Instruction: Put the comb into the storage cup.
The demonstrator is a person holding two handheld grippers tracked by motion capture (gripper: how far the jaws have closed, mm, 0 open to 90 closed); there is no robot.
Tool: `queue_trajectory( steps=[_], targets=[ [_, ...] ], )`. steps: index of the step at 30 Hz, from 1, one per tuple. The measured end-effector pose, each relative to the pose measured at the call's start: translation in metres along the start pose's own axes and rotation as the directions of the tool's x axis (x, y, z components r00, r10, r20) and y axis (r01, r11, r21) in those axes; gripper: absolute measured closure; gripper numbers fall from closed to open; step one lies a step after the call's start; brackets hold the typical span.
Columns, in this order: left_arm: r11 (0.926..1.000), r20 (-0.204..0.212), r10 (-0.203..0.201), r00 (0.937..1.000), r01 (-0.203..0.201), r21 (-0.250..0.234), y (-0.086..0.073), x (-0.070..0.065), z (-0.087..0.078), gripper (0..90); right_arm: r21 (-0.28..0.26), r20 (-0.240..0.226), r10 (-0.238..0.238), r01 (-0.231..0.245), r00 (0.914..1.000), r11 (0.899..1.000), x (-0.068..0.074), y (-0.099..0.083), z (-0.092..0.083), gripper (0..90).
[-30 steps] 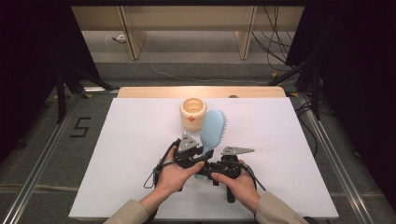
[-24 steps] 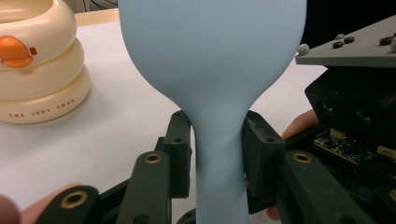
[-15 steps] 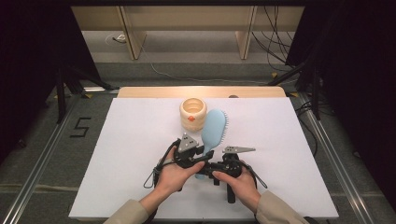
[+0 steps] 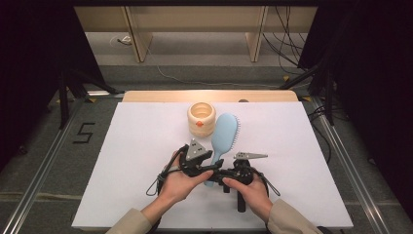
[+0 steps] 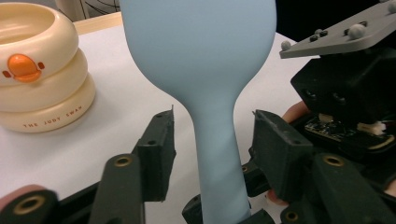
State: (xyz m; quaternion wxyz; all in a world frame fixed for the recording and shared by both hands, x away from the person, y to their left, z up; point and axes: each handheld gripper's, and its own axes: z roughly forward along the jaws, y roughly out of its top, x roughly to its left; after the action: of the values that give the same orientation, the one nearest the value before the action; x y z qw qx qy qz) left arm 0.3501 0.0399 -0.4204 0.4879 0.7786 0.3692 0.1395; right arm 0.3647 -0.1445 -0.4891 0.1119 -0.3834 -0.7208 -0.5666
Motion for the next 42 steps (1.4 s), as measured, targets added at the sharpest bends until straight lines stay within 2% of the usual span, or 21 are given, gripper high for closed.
queue_trajectory(
  steps=[3, 6, 12, 16, 22, 26, 31, 35, 42],
  targets=[
    [0.9998, 0.028, -0.008, 0.9996, 0.007, 0.021, 0.003, 0.001, -0.003, 43.9, -0.003, 0.001, 0.000, 0.000, 1.0000, 1.000, 0.000, 0.000, -0.001, 65.0],
    [0.9991, 0.028, 0.019, 0.9994, -0.020, 0.036, 0.005, 0.000, -0.007, 40.4, -0.003, 0.000, 0.003, -0.003, 1.0000, 1.000, -0.001, 0.000, 0.000, 64.9],
    [0.9980, 0.031, 0.048, 0.9984, -0.049, 0.040, 0.010, -0.002, -0.015, 34.6, -0.003, -0.002, 0.007, -0.007, 1.0000, 1.000, -0.001, 0.000, -0.001, 64.9],
    [0.9978, 0.024, 0.061, 0.9979, -0.062, 0.026, 0.015, -0.001, -0.022, 29.6, -0.004, -0.002, 0.009, -0.009, 1.0000, 1.000, -0.001, 0.000, -0.001, 64.9],
    [0.9951, -0.025, 0.099, 0.9948, -0.099, -0.001, 0.021, 0.001, -0.031, 19.7, -0.005, 0.000, 0.010, -0.010, 0.9999, 1.000, -0.001, 0.000, -0.001, 64.9],
    [0.9953, -0.051, 0.097, 0.9940, -0.097, 0.009, 0.022, 0.003, -0.033, 13.8, -0.005, 0.000, 0.011, -0.011, 0.9999, 1.000, -0.001, 0.000, -0.001, 65.0],
    [0.9931, -0.101, 0.114, 0.9883, -0.111, 0.036, 0.021, 0.006, -0.032, 2.5, -0.005, 0.000, 0.011, -0.011, 0.9999, 1.000, -0.002, 0.000, -0.001, 64.9],
    [0.9922, -0.105, 0.122, 0.9870, -0.118, 0.038, 0.022, 0.007, -0.033, 0.0, -0.005, 0.000, 0.011, -0.011, 0.9999, 1.000, -0.002, 0.000, -0.001, 64.9],
    [0.9929, -0.080, 0.118, 0.9899, -0.116, 0.025, 0.023, 0.009, -0.033, 0.0, -0.003, 0.005, 0.006, -0.006, 1.0000, 1.000, -0.002, 0.000, -0.001, 64.9]
  ],
)
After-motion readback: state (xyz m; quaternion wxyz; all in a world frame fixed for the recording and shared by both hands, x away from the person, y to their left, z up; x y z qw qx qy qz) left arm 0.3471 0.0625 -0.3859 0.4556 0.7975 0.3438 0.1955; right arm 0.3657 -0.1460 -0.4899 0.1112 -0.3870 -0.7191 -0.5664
